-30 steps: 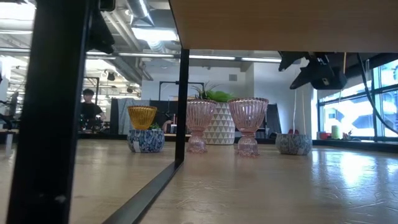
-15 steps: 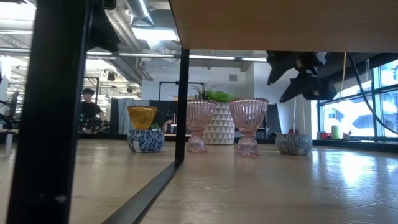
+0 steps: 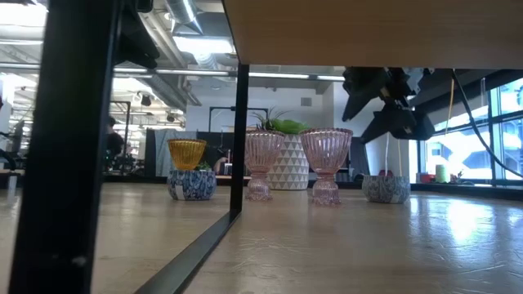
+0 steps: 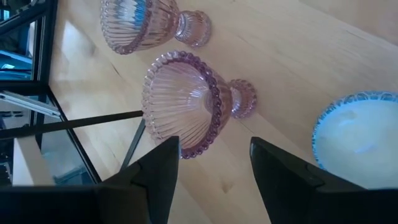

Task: Pick & Place candle stick holders
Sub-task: Put the purple glass candle holder on the shelf aligned with the yellow scented candle

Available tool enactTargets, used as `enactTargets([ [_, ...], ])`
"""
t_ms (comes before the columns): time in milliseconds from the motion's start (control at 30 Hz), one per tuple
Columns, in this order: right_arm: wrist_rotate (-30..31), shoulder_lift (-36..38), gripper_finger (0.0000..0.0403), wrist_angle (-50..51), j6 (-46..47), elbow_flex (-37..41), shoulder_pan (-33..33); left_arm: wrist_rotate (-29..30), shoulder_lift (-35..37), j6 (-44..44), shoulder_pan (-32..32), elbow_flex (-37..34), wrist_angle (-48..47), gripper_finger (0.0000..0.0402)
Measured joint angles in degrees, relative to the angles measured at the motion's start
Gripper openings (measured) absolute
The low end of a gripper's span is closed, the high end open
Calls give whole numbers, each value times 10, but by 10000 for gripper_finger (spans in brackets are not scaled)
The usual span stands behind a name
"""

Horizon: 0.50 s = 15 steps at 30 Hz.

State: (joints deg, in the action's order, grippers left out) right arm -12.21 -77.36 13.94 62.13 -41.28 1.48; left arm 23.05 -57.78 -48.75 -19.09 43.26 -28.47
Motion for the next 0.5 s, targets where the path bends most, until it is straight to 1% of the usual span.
enactTargets([
  [167,-1,0,200,-4,0,-8,0,0,0,-1,0,0,0,72],
  [267,-22,0,200,-11,-7,-24,2,1,0,-2,0,0,9,72],
  [367,-33,0,200,-18,-16,-55,5,10,0,2,0,0,63,72],
  [500,-30,0,200,-40,-31,-102,5,-1,0,38,2,0,181,68],
])
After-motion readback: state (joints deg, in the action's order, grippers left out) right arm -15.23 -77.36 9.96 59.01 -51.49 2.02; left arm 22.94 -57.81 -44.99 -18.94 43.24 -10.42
